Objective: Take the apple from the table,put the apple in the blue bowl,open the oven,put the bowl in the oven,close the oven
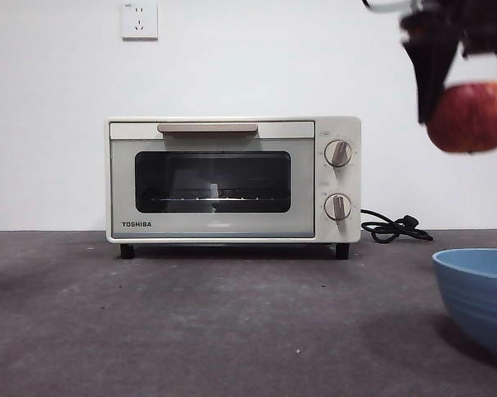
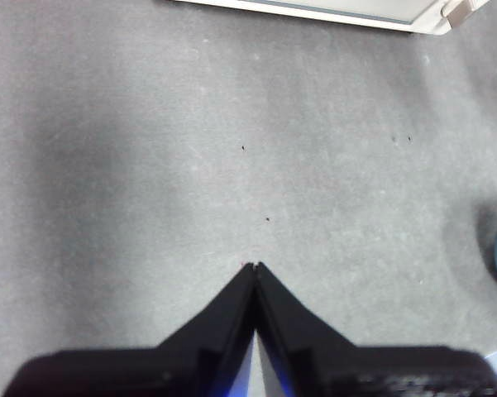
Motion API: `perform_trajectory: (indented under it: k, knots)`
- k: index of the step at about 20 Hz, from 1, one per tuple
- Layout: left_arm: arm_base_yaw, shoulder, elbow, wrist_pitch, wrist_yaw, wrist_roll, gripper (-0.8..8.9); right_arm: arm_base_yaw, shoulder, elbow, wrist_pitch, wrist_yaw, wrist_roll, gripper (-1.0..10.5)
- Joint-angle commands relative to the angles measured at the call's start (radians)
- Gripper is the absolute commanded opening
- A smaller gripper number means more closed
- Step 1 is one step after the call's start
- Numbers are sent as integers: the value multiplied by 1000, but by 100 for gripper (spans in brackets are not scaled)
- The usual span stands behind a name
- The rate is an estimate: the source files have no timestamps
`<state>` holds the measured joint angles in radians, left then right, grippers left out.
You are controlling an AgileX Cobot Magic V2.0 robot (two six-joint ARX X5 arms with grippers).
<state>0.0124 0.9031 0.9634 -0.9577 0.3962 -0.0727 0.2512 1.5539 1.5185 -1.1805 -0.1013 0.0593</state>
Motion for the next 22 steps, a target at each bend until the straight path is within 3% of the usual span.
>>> perform_trajectory:
  k: [1,5,10,18,22]
  knots:
    - [2,0,1,2,3,34,-4,90,-58,-28,-22,6,-13,-3]
    - [2,0,1,2,4,35,-4,177,-212,-194,-11,17,39,-3]
    - [2,0,1,7,4,35,-4,180,-406,-457,119,16,186,-3]
    - [2,0,1,14,4,34,-4,181,-419,-727,352,14,336,-3]
    - [2,0,1,21,4,31,-4,181,-391,-752,388,4,357,-3]
